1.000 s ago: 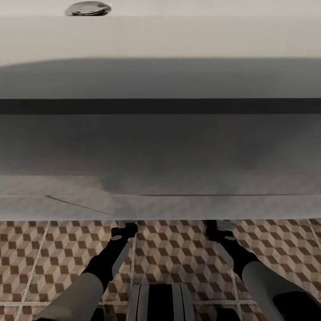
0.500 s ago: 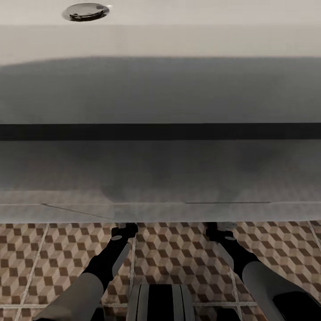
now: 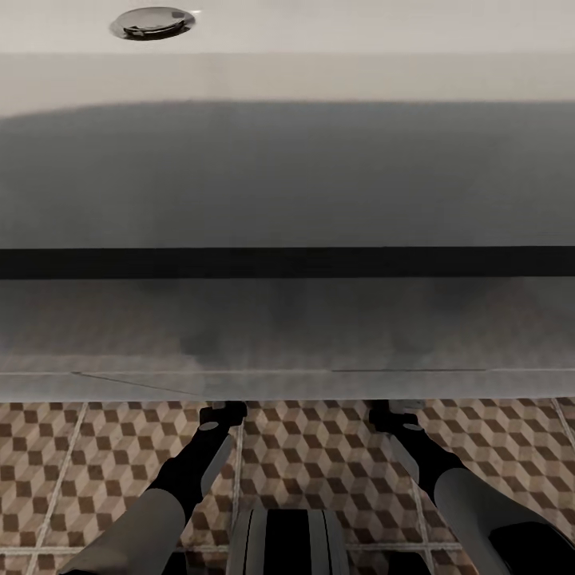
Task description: Take the four mousetraps from the cabinet in the bathroom and place them on the bathroom floor. Make sure all four end up on the same floor surface, and ensure that at least two of them are either under or directly next to the same bathroom sink.
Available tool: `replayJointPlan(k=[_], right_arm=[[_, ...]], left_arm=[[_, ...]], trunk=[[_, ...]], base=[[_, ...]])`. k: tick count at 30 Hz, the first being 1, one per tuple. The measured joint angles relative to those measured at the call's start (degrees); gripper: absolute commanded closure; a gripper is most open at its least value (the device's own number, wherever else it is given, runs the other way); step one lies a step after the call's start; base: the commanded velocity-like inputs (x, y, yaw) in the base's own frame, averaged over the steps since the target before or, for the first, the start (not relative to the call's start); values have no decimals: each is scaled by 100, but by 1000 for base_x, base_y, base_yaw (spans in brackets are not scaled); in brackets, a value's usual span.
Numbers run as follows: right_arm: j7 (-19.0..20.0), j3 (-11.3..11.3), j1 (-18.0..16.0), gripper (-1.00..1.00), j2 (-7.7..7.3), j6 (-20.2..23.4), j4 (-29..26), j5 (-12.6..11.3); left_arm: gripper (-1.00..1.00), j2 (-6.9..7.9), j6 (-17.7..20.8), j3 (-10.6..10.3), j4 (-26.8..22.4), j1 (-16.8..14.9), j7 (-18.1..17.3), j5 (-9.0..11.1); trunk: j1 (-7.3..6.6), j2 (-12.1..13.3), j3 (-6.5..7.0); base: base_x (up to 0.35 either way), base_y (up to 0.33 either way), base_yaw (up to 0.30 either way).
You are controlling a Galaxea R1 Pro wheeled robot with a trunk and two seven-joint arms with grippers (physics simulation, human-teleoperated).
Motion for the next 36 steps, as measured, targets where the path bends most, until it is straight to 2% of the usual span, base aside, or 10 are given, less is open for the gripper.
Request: replayJointPlan(k=[25, 36], right_arm=[[25, 55, -1, 100, 12, -9, 3, 67], [40, 44, -4, 100, 16, 245, -4, 61]], left_arm=[[100, 3, 5, -1, 8, 0, -1, 0], [100, 9, 5, -2, 10, 0, 0, 0]], trunk=[[0, 0, 0], [-1, 0, 1]], base=[[0, 0, 0], [0, 0, 0]])
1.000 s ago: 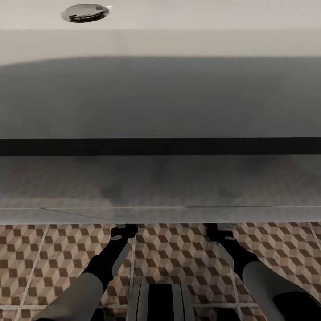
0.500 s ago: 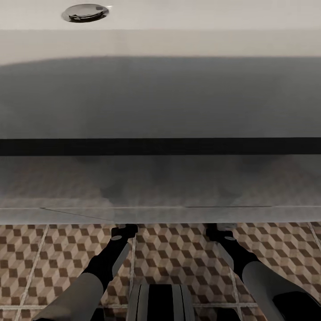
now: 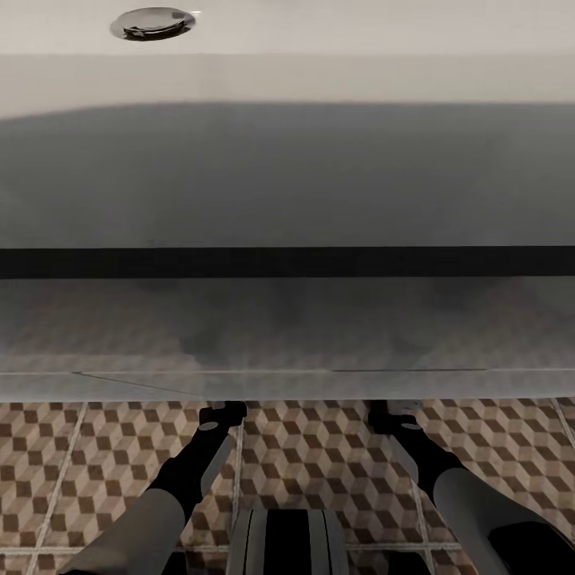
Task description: Take the four mousetraps from the cabinet in the bathroom and place them on the bathroom floor. Make sure all four end up on the same floor surface, and ensure that at least two of them are either under or directly next to the same bathroom sink.
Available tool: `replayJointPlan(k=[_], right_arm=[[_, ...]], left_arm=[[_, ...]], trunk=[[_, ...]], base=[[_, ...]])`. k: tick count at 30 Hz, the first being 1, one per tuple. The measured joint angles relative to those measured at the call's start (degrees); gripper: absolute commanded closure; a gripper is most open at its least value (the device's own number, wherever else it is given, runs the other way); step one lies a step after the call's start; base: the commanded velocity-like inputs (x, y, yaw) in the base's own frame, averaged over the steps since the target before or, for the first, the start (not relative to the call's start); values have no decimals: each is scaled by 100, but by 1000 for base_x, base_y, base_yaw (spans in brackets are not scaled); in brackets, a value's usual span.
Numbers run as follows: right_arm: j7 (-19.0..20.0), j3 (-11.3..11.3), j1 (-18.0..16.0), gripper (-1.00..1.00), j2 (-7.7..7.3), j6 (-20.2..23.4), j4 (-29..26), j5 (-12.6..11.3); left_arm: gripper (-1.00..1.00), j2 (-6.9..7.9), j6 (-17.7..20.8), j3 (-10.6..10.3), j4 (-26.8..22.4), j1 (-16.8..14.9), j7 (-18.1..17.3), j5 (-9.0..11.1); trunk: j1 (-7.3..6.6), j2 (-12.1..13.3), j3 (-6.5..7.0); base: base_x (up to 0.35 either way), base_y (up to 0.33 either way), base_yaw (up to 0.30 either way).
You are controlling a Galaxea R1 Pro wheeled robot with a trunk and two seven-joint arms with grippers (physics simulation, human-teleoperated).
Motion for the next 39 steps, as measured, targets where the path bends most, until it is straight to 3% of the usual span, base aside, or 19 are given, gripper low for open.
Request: replayJointPlan(k=[16, 26, 39], right_arm=[[29, -8, 3, 100, -3, -74, 19, -80], [29, -27, 5, 100, 8, -421, 92, -85], [15, -46, 7, 100, 14, -777, 85, -74]], left_arm=[[100, 2, 0, 0, 106, 0, -5, 17], [100, 51, 293, 39, 389, -4, -33, -4], [100, 75, 302, 41, 354, -1, -37, 45]], trunk=[[0, 0, -1], [0, 0, 0], [1, 0, -1]], base=[[0, 0, 0], [0, 0, 0], [0, 0, 0]])
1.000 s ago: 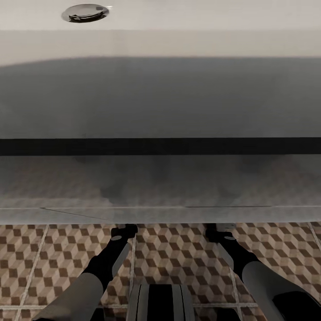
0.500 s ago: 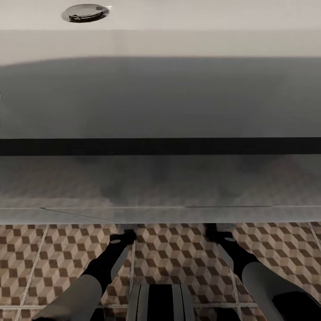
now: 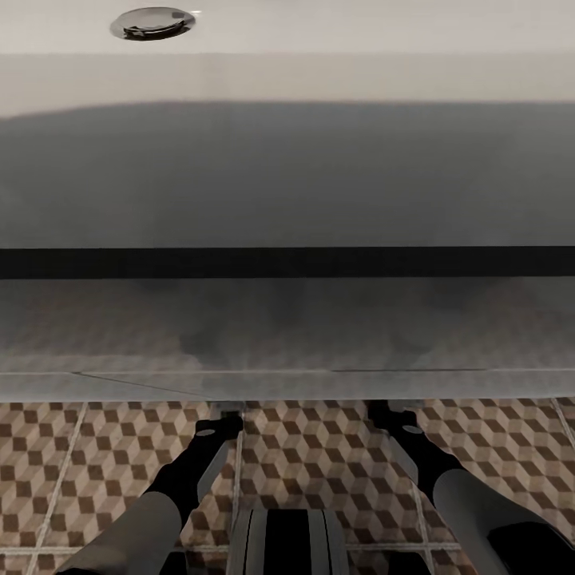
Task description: Take the four mousetraps from the cabinet in the bathroom and place them on the bathroom floor. Make sure all four end up on the same floor surface, and ensure that at least two of them are either under or directly next to the same bathroom sink.
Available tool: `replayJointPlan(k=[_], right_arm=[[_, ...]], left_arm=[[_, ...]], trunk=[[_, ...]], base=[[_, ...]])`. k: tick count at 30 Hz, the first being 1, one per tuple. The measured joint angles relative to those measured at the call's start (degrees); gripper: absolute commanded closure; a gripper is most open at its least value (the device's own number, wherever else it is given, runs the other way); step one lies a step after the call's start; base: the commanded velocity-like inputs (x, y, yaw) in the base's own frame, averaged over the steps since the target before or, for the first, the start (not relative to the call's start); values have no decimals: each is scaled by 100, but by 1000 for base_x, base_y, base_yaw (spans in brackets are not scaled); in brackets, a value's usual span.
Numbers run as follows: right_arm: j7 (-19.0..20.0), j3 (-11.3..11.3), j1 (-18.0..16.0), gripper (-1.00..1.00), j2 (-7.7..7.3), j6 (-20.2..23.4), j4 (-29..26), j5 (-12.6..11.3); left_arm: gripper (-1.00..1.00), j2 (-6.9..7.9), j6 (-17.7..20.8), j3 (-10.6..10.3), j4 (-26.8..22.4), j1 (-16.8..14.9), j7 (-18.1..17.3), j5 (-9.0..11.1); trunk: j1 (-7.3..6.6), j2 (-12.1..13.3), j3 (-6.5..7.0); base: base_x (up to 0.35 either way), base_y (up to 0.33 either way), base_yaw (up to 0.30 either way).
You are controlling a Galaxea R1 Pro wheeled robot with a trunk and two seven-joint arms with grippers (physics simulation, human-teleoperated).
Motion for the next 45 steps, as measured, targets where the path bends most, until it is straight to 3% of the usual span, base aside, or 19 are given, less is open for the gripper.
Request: replayJointPlan(k=[15, 45], right_arm=[[-1, 1, 0, 100, 89, -56, -3, 7], [0, 0, 0, 100, 72, 9, -25, -2]], left_arm=[[100, 15, -380, 16, -97, 0, -8, -11], [100, 77, -407, 20, 69, -96, -53, 7]], trunk=[[0, 0, 0], [0, 0, 0]], base=[[0, 0, 0], [0, 0, 0]])
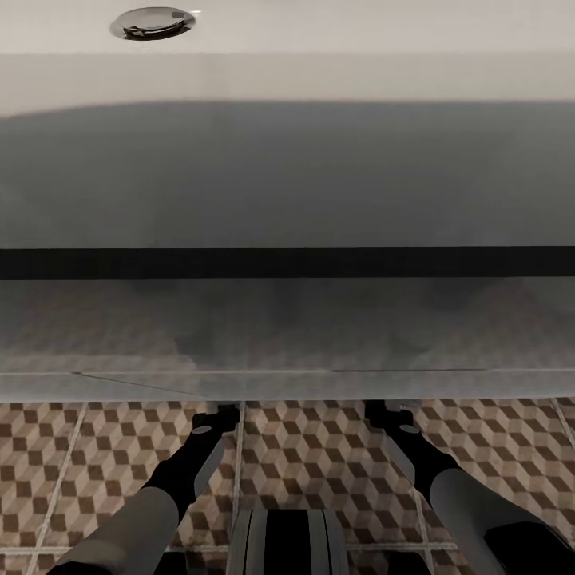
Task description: Take the four mousetraps from the cabinet in the bathroom and place them on the bathroom floor. Make sure all four end up on the same floor surface, and ensure that at least two of them are either under or directly next to the same bathroom sink.
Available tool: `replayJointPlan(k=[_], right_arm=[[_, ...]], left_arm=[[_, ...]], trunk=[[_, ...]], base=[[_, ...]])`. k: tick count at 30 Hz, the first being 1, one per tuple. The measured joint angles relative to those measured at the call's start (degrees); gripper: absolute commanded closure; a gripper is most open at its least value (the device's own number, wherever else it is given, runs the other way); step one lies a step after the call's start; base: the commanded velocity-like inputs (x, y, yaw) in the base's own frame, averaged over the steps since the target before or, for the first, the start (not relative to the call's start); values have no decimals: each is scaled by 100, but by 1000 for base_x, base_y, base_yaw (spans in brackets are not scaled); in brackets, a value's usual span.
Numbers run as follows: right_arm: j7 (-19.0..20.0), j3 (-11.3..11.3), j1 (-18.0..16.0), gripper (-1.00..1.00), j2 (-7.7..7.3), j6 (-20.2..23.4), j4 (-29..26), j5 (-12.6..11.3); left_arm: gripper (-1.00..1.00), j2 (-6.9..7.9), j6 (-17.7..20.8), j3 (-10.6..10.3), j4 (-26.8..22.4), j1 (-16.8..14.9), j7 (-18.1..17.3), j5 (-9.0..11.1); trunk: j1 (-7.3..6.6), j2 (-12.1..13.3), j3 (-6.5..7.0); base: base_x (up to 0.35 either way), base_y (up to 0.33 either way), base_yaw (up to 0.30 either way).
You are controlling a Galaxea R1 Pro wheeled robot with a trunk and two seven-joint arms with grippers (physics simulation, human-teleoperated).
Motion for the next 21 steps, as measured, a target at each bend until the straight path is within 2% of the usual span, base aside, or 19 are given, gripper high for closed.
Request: replayJointPlan(k=[21], right_arm=[[1, 8, 0, 100, 9, 23, -18, 29]], left_arm=[[100, 0, -6, 0, -2, 0, 0, -8]], trunk=[[0, 0, 0]], base=[[0, 0, 0]])
